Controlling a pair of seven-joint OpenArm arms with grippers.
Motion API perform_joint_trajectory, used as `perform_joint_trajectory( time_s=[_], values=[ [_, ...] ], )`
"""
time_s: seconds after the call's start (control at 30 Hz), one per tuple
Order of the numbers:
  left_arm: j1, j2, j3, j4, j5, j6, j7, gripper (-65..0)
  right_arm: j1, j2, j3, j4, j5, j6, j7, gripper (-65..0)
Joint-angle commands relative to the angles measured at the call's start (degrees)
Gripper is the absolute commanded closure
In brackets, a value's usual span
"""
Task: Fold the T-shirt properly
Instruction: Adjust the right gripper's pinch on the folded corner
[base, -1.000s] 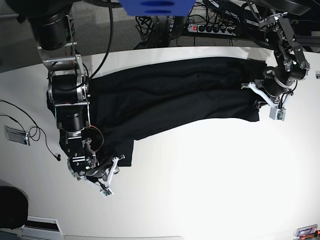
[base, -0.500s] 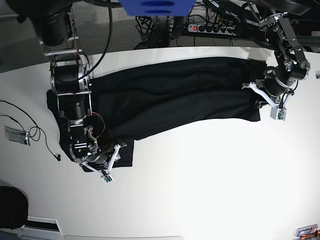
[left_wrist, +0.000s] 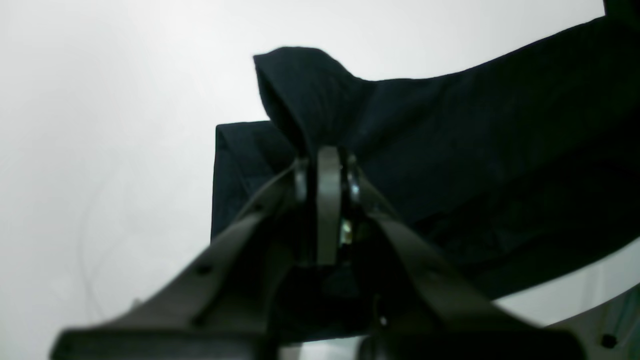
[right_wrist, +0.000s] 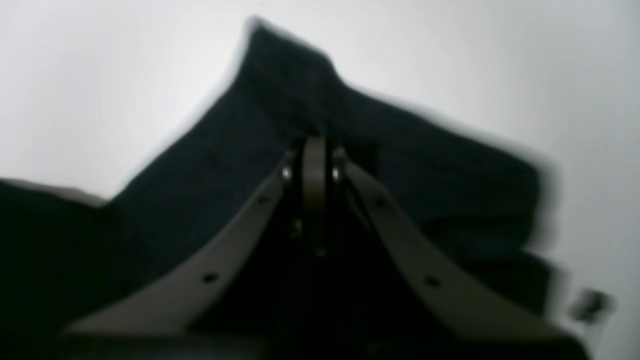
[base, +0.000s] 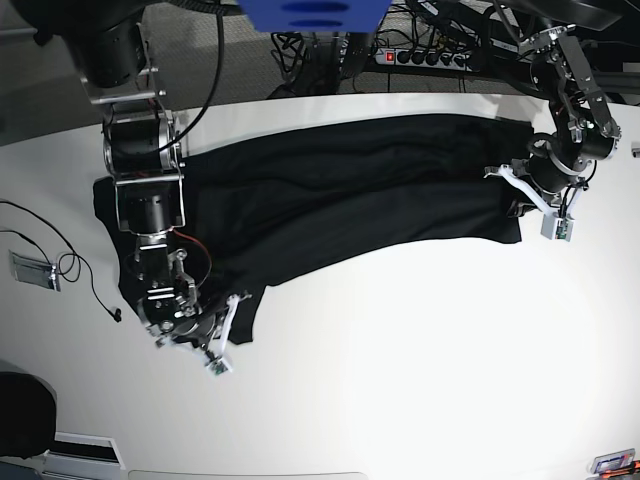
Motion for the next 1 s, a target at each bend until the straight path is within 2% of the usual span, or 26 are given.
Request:
perform_joint_trajectory(
  time_s=[0.0, 0.2, 0.43, 0.57, 0.73, 0.97],
  values=[
    [-0.39, -0.82, -0.40, 1.05, -0.69, 0.09, -1.19, 0.0, -0.16, 0.14, 0.60, 2.99, 0.49, -0.15, 0.06, 0.0],
    [-0.48, -0.82, -0.40, 1.05, -0.69, 0.09, -1.19, 0.0, -6.76, 0.93, 0.78, 15.03, 0.49, -0.15, -4.69, 0.0],
    [-0.57, -0.82, -0.40, 1.05, -0.69, 0.09, -1.10, 0.0, -13.70, 1.37, 11.68, 28.22, 0.49, -0.15, -8.65, 0.0],
    [-0.57, -0.82, -0.32, 0.96, -0.69, 0.09, -1.10, 0.0, -17.39, 1.64, 13.44, 34.29, 0.49, -0.15, -11.11, 0.0],
    [-0.57, -0.82, -0.32, 0.96, -0.69, 0.09, -1.10, 0.0, -22.67, 1.64, 17.74, 41.85, 0.49, -0.15, -11.37, 0.0],
    [-0.57, -0.82, -0.32, 0.96, -0.78, 0.09, -0.92, 0.0, -20.56, 1.55, 18.09, 39.12, 0.49, -0.15, -11.99, 0.0]
  ],
)
